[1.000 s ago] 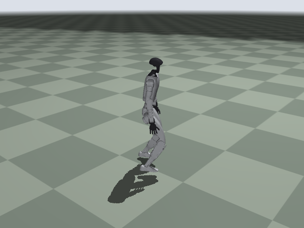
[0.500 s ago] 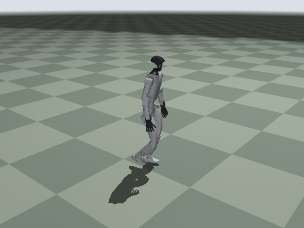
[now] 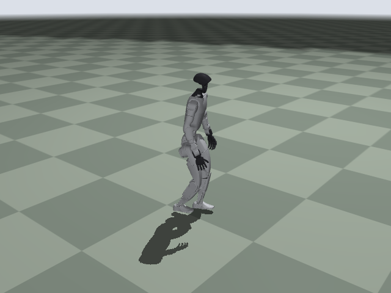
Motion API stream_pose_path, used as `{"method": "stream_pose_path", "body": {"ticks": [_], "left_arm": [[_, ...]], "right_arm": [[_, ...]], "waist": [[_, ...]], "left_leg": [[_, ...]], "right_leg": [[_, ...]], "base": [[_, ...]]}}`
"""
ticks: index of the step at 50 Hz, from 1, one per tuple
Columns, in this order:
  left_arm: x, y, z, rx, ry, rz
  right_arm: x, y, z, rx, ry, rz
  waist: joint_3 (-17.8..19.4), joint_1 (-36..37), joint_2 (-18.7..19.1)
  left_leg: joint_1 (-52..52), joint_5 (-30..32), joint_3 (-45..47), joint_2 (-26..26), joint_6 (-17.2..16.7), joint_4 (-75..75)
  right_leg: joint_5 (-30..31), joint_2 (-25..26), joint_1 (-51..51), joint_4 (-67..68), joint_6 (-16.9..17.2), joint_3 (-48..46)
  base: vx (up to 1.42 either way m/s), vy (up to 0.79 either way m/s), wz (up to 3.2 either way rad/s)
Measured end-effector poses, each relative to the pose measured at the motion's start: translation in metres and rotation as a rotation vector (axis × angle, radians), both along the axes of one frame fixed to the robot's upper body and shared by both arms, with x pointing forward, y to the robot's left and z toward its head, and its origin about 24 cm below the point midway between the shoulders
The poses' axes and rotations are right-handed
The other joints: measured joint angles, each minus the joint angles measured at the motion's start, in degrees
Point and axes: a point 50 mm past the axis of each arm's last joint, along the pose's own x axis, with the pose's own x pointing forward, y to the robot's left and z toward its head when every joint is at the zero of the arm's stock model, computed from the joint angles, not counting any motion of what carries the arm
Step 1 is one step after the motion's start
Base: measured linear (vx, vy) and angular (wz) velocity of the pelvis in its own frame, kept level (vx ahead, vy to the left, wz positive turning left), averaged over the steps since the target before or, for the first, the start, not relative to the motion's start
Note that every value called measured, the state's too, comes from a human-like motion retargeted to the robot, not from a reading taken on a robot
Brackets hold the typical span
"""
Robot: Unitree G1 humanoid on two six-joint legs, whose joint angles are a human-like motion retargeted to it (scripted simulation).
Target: Walk
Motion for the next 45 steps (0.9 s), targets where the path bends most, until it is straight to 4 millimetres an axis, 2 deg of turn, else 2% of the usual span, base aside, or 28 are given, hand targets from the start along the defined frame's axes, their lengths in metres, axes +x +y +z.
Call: {"method": "stream_pose_path", "body": {"ticks": [3,6,13,15,17,21,25,27,33,35,37,39,43,45], "left_arm": [[0.005,-0.003,0.002,0.002,-0.027,-0.019],[0.009,-0.005,0.003,0.004,-0.042,-0.032],[0.005,-0.007,0.001,0.012,-0.019,-0.076],[0.001,-0.008,0.000,0.012,-0.002,-0.093],[-0.001,-0.006,-0.001,0.006,0.014,-0.111],[-0.010,-0.010,-0.005,-0.008,0.052,-0.143],[-0.017,-0.014,-0.007,-0.025,0.081,-0.174],[-0.017,-0.017,-0.008,-0.031,0.086,-0.197],[-0.020,-0.022,-0.010,-0.029,0.102,-0.258],[-0.021,-0.023,-0.010,-0.026,0.107,-0.271],[-0.022,-0.023,-0.010,-0.024,0.111,-0.277],[-0.022,-0.023,-0.010,-0.020,0.113,-0.279],[-0.023,-0.020,-0.010,-0.005,0.110,-0.285],[-0.013,-0.018,-0.006,0.000,0.082,-0.281]], "right_arm": [[-0.002,-0.002,0.000,-0.009,0.000,-0.007],[-0.006,-0.003,-0.002,-0.013,0.014,-0.016],[-0.029,-0.001,-0.015,0.002,0.109,-0.037],[-0.038,0.002,-0.020,0.009,0.146,-0.032],[-0.045,0.003,-0.023,0.014,0.180,-0.019],[-0.059,0.006,-0.029,0.022,0.241,-0.013],[-0.070,0.007,-0.033,0.035,0.288,-0.025],[-0.072,0.005,-0.033,0.041,0.304,-0.029],[-0.073,0.007,-0.033,0.063,0.327,0.000],[-0.071,0.007,-0.032,0.066,0.327,0.019],[-0.068,0.007,-0.031,0.069,0.327,0.037],[-0.064,0.007,-0.030,0.069,0.327,0.058],[-0.064,0.007,-0.030,0.063,0.331,0.095],[-0.057,0.004,-0.027,0.057,0.324,0.113]], "waist": [[-0.2,-1.0,0.2],[-0.9,-1.2,0.4],[-3.0,-1.1,2.1],[-3.5,-0.7,2.9],[-2.9,1.1,6.2],[-3.3,0.9,8.2],[-3.9,-0.2,8.3],[-4.8,-1.5,6.8],[-5.0,-1.8,4.8],[-4.8,-2.4,3.7],[-4.5,-4.0,1.9],[-4.5,-6.0,-1.1],[-3.8,-6.4,-3.0],[-4.4,-5.6,-2.2]], "left_leg": [[-2.0,-1.1,1.7,0.8,0.6,1.2],[-3.6,-4.2,-0.5,1.8,0.3,2.6],[-4.1,-14.8,4.1,7.9,2.4,16.0],[-3.0,-18.3,5.8,10.5,2.8,21.5],[0.4,-22.1,6.2,16.3,2.2,26.4],[5.5,-23.9,7.4,19.0,1.0,28.1],[9.1,-24.4,7.3,17.0,0.5,22.4],[11.1,-23.6,7.2,13.2,1.5,14.8],[11.0,-22.9,4.2,8.7,3.0,9.2],[11.2,-21.5,2.3,6.1,3.3,7.2],[12.3,-18.4,-0.6,1.8,3.8,3.5],[15.4,-12.8,-3.5,-3.7,4.3,-5.2],[14.1,-11.8,-6.5,-7.1,4.4,-3.3],[17.4,-7.2,-9.5,-6.5,4.0,-13.0]], "right_leg": [[0.1,-1.8,-2.2,1.7,-0.1,-1.3],[0.6,-2.8,-4.5,2.4,-0.1,-2.3],[2.0,-3.4,-6.4,2.1,0.0,-8.1],[2.5,-2.7,-6.1,1.9,-0.4,-10.2],[4.4,2.7,-1.9,-3.3,-1.7,-13.2],[5.7,4.4,-0.2,-5.1,-2.7,-17.2],[6.3,2.8,-0.2,-4.6,-3.2,-20.3],[6.0,-0.2,-1.4,-3.6,-3.6,-20.9],[8.2,-6.7,-6.0,5.2,-4.5,-20.5],[10.2,-8.2,-8.4,8.9,-3.1,-16.6],[11.8,-6.9,-11.7,12.0,1.6,-7.9],[11.9,-5.9,-14.9,14.5,6.2,0.7],[11.4,-3.8,-16.5,16.8,8.5,6.1],[12.3,-1.2,-17.2,14.2,8.7,7.1]], "base": [[-0.20,-0.04,0.91],[-0.18,-0.04,0.77],[-0.16,-0.01,0.91],[-0.13,0.02,0.70],[-0.10,0.03,0.40],[-0.10,0.05,1.00],[-0.10,0.08,1.31],[-0.09,0.10,1.45],[-0.13,0.13,1.16],[-0.14,0.15,1.56],[-0.13,0.14,2.17],[-0.13,0.11,2.09],[-0.10,0.08,1.17],[-0.01,0.06,0.79]]}}
